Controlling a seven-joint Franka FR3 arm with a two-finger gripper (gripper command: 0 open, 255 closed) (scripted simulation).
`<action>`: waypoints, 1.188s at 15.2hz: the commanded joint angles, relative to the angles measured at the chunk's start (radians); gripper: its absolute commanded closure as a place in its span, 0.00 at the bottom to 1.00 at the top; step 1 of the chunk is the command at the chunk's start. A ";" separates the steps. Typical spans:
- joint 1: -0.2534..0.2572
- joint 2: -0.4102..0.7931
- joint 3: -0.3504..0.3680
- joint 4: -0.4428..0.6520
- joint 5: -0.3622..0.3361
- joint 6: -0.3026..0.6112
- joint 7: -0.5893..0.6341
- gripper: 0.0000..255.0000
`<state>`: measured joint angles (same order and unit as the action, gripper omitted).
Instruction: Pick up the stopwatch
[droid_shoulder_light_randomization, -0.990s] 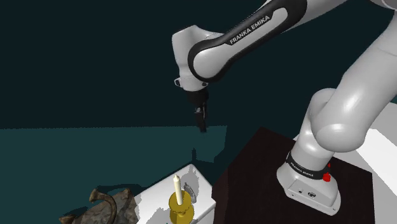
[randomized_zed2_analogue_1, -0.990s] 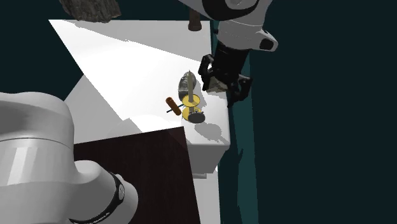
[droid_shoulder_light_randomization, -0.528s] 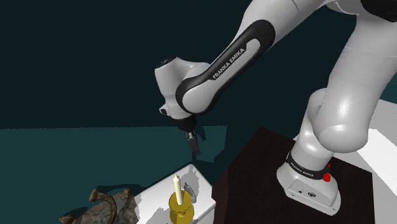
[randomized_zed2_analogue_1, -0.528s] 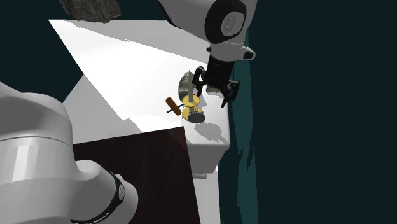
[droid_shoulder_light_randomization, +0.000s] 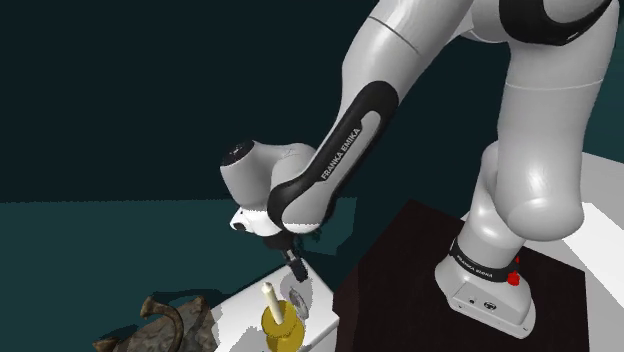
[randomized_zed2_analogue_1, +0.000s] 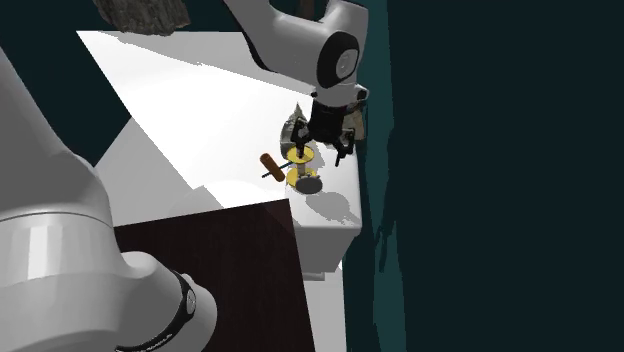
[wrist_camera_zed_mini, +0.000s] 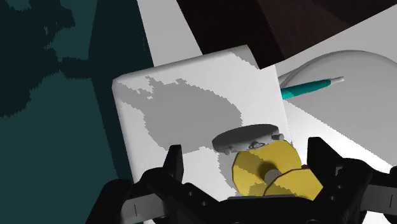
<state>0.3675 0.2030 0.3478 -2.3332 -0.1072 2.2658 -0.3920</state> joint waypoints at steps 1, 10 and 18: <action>0.031 0.090 0.013 0.017 -0.045 0.033 -0.004 0.00; 0.073 0.221 -0.021 0.040 -0.116 0.127 0.026 0.00; 0.071 0.220 -0.021 0.040 -0.116 0.125 0.024 1.00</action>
<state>0.4396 0.4211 0.3286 -2.2920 -0.2218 2.3895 -0.3687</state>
